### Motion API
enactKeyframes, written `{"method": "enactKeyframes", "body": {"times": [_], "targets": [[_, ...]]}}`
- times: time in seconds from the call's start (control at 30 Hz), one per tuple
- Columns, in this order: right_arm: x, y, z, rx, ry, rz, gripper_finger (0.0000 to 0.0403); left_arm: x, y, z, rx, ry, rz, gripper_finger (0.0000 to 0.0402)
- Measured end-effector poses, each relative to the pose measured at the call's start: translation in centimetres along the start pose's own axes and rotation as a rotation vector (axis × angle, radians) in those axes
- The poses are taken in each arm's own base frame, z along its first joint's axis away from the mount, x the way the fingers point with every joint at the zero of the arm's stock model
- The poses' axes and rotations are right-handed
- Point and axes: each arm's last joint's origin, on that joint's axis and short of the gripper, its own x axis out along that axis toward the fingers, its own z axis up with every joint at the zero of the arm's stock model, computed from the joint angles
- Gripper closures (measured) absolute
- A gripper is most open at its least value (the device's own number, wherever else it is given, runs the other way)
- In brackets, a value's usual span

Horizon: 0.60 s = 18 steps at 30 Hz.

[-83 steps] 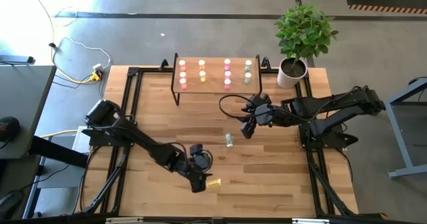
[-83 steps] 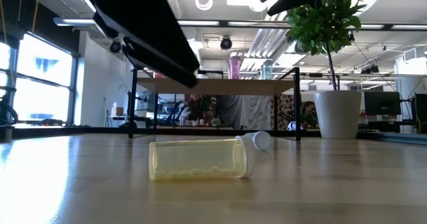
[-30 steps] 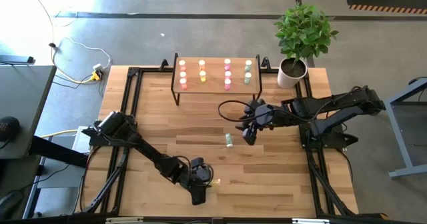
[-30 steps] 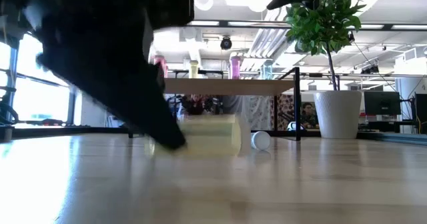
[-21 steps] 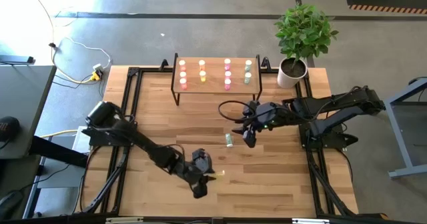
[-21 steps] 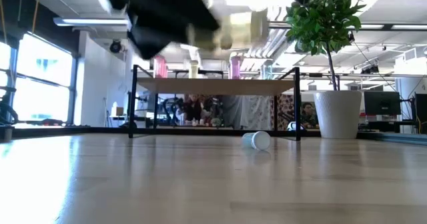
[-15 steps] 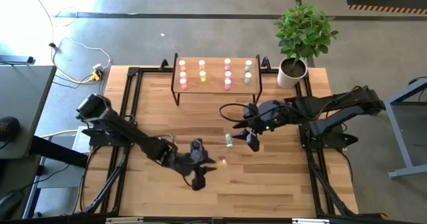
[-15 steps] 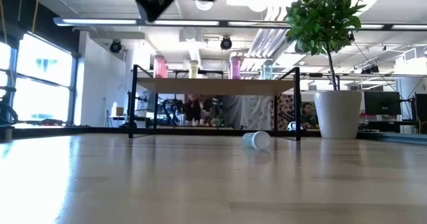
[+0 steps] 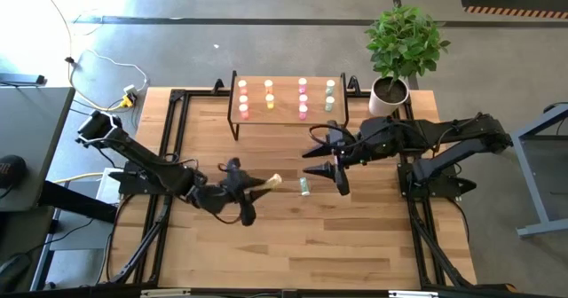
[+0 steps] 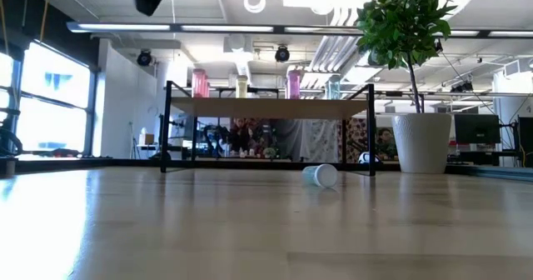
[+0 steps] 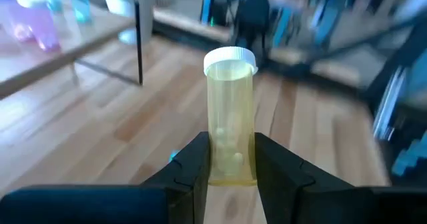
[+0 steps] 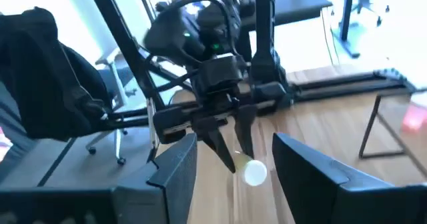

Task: Pick and place medicine bottles onto shelf by color
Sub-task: Put the yellow pill bottle on the shelf aligned with the other yellow pill bottles

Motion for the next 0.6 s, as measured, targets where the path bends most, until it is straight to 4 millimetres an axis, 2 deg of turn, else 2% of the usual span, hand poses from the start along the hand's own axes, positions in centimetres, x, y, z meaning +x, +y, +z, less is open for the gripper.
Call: {"method": "enactKeyframes", "body": {"times": [0.27,0.6], "targets": [[1.1,-0.8,1.1,-0.006,-0.128,-0.022,0.0216,-0.8,2.0,-0.7,-0.124,-0.252,-0.041,0.0312],[4.0,-4.2,1.1,0.044,-0.159,-0.12,0.0216,0.4,4.8,-1.7,-0.124,-0.368,-0.123,0.0311]]}}
